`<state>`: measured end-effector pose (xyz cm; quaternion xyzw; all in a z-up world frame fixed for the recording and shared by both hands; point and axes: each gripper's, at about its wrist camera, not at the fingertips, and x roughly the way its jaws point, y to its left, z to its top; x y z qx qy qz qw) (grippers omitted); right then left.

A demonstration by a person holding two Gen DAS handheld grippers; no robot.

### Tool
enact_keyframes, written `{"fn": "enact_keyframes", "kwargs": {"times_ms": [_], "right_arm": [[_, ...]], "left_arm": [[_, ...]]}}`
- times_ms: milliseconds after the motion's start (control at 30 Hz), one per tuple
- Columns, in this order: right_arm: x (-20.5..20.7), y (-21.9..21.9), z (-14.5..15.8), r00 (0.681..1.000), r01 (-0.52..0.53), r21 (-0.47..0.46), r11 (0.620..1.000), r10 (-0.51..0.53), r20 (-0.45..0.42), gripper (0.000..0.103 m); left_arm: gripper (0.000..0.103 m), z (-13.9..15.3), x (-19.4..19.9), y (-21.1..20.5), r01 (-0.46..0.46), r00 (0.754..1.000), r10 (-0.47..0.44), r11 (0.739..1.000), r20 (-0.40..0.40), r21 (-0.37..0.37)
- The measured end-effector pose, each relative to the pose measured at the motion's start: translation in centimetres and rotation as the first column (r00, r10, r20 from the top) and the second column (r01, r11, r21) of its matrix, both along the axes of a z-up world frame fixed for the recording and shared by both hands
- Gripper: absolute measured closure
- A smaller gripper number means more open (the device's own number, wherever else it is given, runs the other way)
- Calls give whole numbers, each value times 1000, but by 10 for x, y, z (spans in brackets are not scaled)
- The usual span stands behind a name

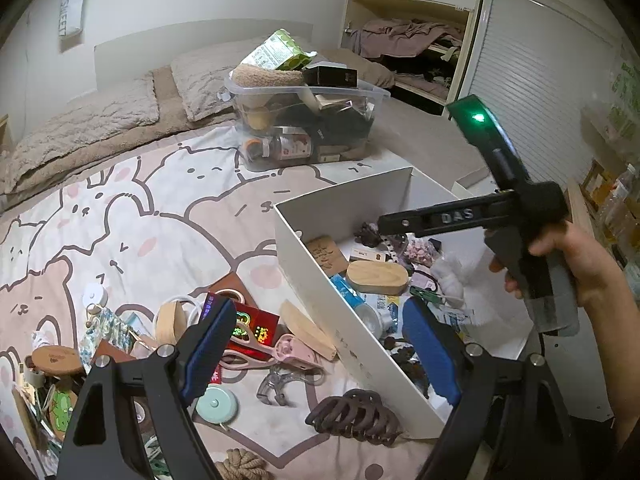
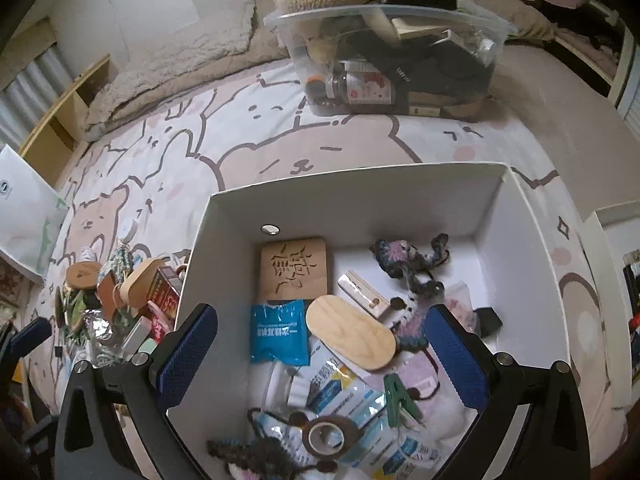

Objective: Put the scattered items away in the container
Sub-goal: 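Withdraw both tools from the white box back toward the scattered items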

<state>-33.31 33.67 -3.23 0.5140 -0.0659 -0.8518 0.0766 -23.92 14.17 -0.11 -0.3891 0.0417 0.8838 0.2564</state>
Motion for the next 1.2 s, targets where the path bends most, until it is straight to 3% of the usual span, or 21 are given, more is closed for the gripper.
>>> {"fn": "enact_keyframes", "kwargs": {"times_ms": [133,200,533,733,800,1200], "right_arm": [[18,0,5,1000,-14,12,1000,14,-22,0],[28,-1,8,999,-25,14,1000,25,-38,0],[76,-5,18,992,-59,19,998,61,-107,0],[102,-7,27,976,-60,41,997,67,-205,0],[106,-5,28,975,-52,38,998,59,-216,0],[126,-2,28,966,-26,0,1000,26,-259,0]], "left_arm": [[16,0,4,1,1,1000,-1,1000,-2,-6],[8,0,6,1,-3,1000,3,1000,-4,-6],[7,0,16,8,0,1000,0,1000,1,-13],[6,-1,20,10,-7,1000,7,1000,16,8],[0,0,21,8,-24,1000,23,999,18,29],[0,2,26,3,-30,999,29,998,24,48]]}}
